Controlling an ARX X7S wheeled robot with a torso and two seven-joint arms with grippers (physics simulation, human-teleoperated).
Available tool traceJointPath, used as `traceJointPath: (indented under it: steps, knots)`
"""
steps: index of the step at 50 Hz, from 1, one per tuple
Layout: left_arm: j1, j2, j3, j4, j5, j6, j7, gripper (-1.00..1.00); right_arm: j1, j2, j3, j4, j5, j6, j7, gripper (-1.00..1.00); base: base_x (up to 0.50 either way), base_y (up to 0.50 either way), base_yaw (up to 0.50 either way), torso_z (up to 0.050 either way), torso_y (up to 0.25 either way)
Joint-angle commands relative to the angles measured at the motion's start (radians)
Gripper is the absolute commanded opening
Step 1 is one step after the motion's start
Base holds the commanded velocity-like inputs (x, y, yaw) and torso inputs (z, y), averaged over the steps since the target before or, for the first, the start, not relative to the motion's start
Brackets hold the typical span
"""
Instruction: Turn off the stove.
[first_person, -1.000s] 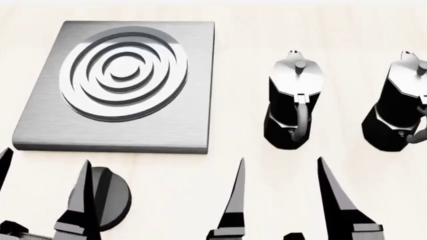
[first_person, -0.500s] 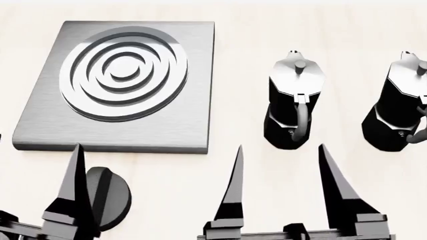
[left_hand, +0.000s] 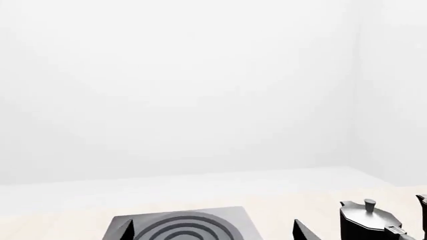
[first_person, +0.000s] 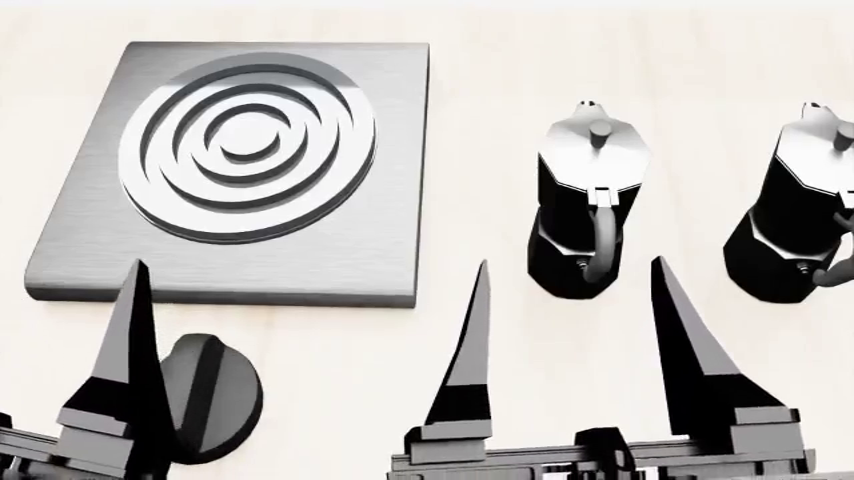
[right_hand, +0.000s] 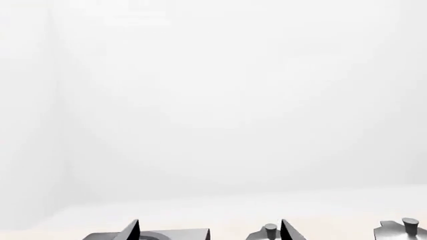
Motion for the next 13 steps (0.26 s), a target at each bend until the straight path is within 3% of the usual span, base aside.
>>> traceJointPath:
  steps: [1,13]
  knots:
    - [-0.025,0.012,-0.037,0.030,-0.019,-0.008,0.019,1.00,0.022,-0.011,0.032,-0.036,-0.004,0.026,-0.012,1.00,0.00,0.00,0.00,0.000,0.000]
    - [-0.063,0.003,-0.041,0.063,-0.041,-0.040,0.001,1.00,0.054,-0.001,0.046,-0.076,0.014,0.057,0.004,1.00,0.00,0.00,0.00,0.000,0.000]
